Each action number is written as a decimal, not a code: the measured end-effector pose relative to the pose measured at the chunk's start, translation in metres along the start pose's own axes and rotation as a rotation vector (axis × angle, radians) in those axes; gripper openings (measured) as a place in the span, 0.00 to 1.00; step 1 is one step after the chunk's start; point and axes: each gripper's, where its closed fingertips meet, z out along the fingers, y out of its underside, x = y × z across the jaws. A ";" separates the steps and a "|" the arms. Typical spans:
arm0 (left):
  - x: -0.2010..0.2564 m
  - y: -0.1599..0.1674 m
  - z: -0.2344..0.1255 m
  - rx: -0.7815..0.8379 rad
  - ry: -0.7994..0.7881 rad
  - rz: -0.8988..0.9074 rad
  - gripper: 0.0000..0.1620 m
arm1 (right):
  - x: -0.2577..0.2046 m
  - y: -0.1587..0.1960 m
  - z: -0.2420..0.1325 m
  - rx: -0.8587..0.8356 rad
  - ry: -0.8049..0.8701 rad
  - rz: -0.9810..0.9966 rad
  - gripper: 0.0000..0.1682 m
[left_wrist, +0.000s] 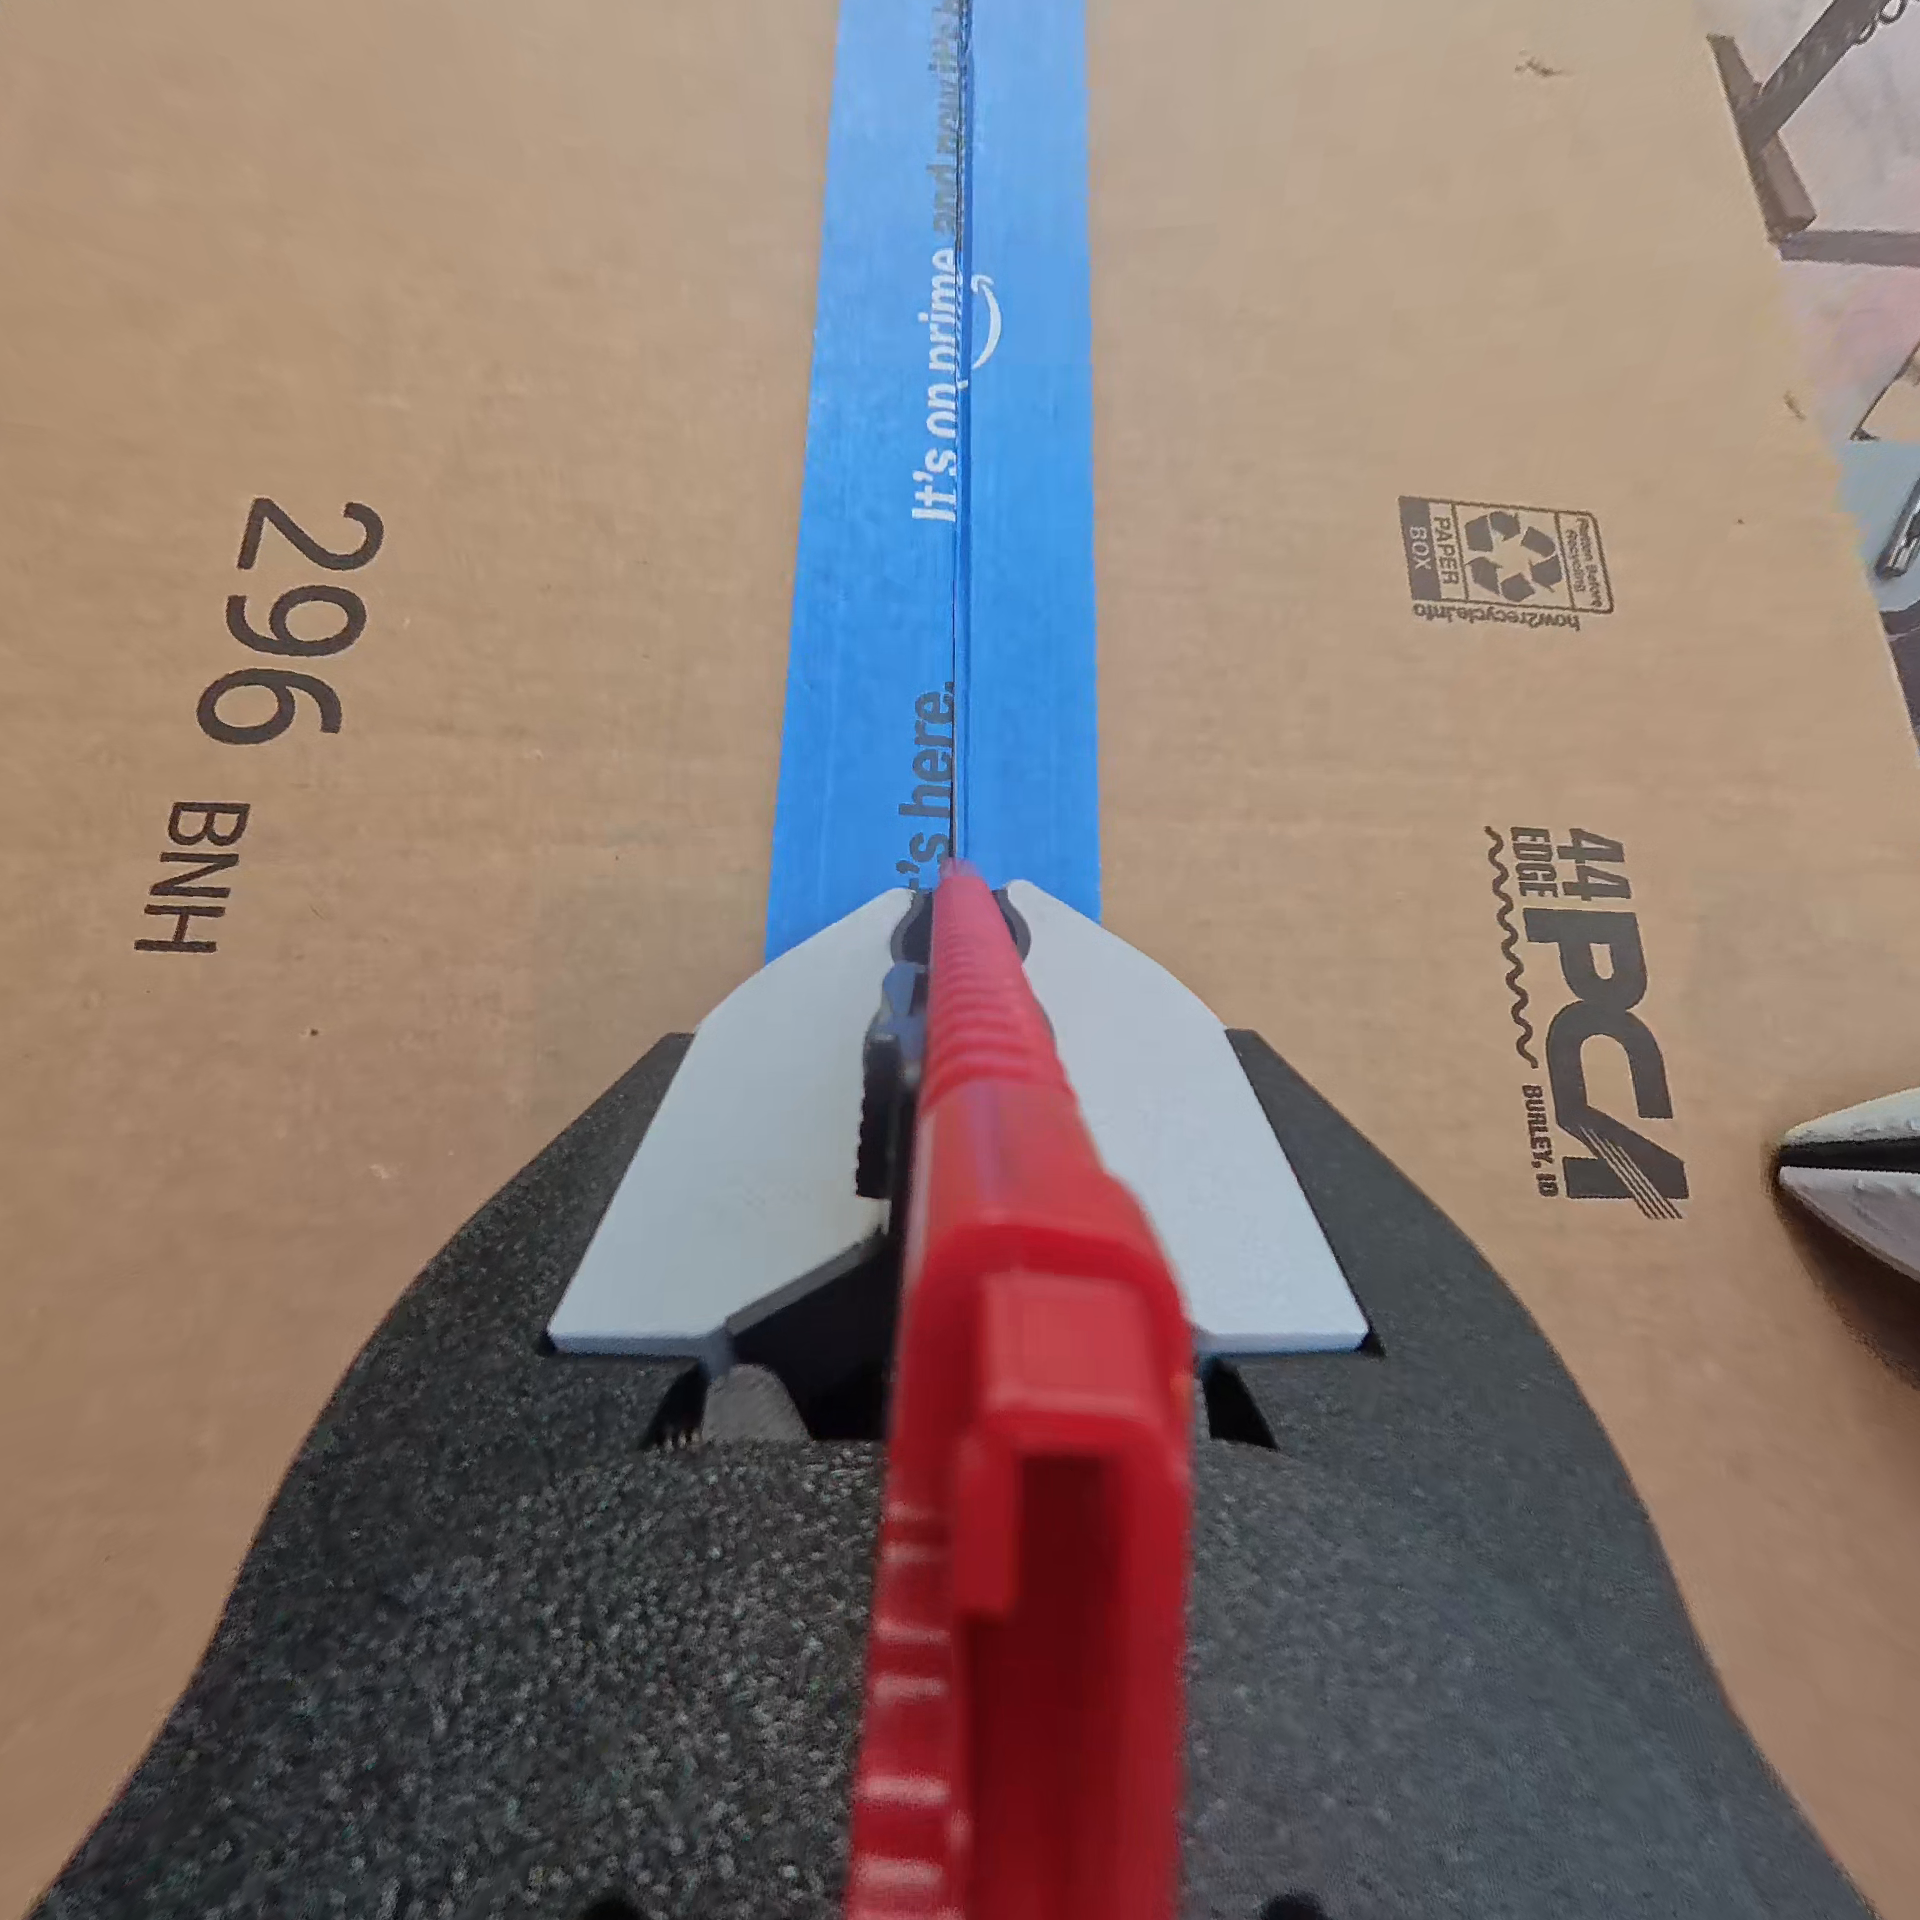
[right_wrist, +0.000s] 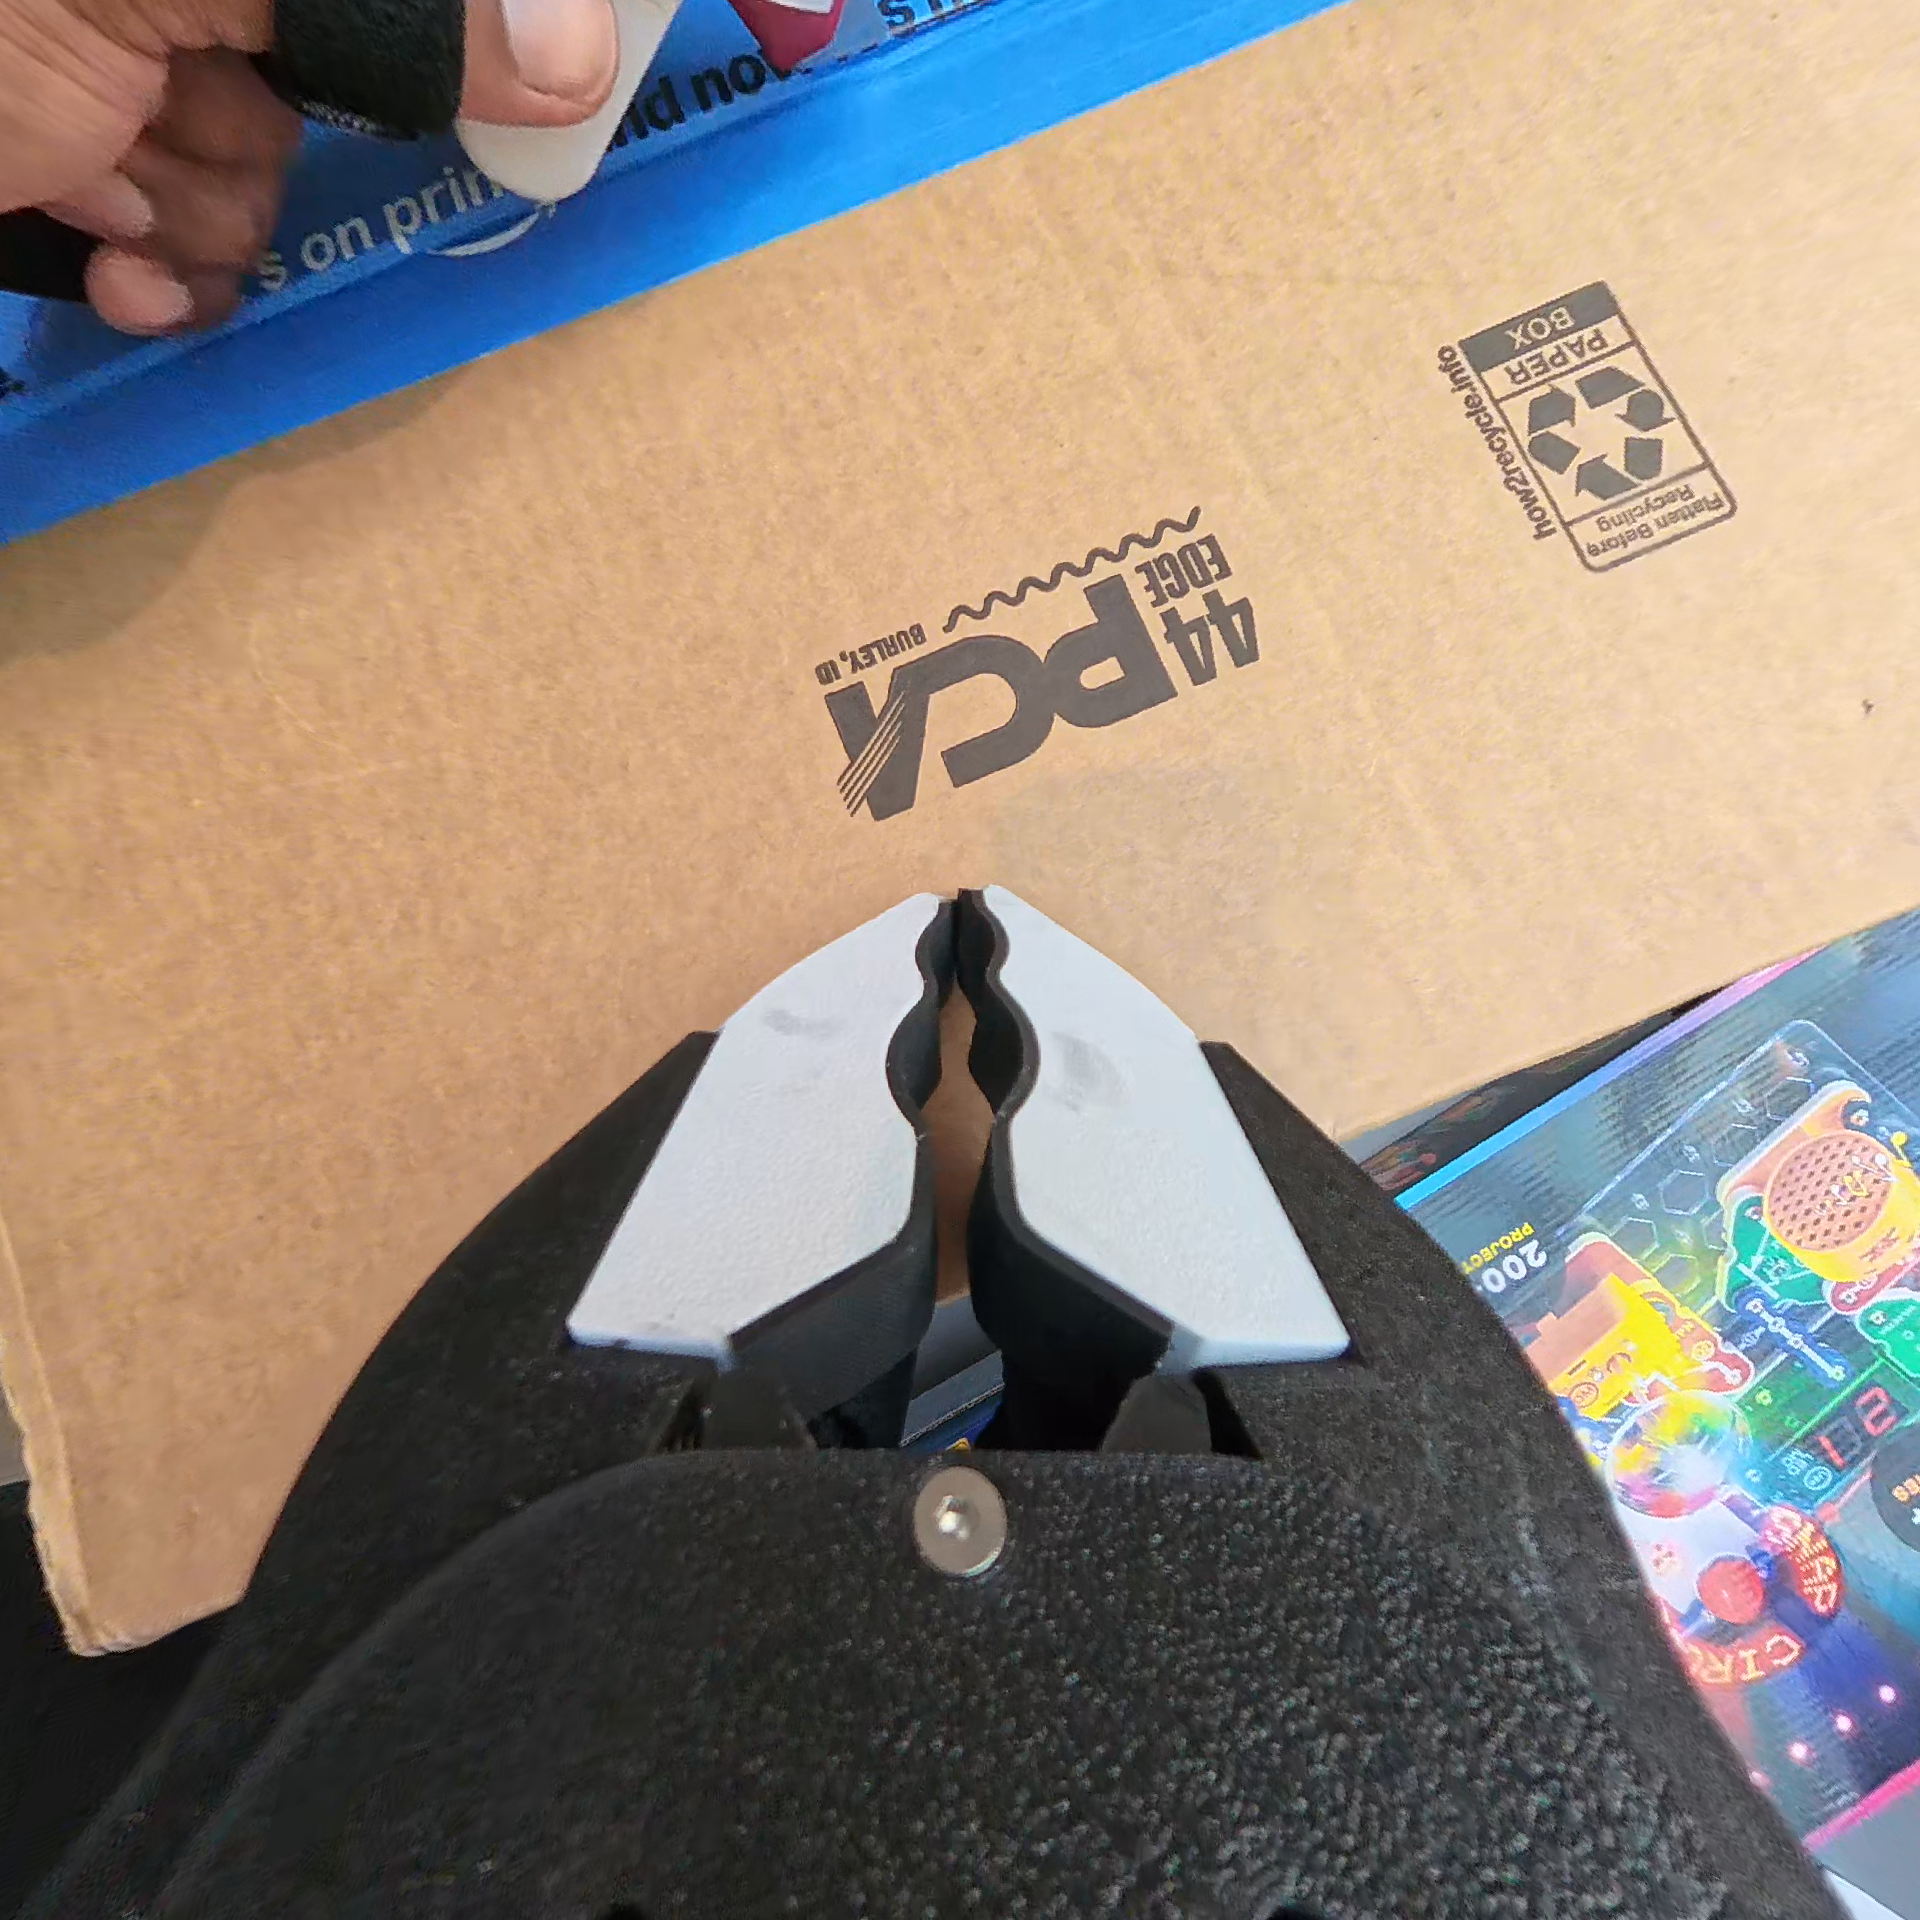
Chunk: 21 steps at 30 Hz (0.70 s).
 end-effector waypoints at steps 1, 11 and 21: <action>0.000 0.000 -0.001 0.009 -0.001 -0.010 0.07 | 0.000 0.000 0.000 0.004 0.009 -0.004 0.00; 0.002 0.004 -0.006 0.042 -0.075 0.074 0.08 | -0.002 0.002 -0.001 0.019 0.039 -0.010 0.00; 0.003 0.006 -0.017 0.065 -0.087 0.050 0.07 | -0.004 0.004 -0.002 0.028 0.061 -0.013 0.00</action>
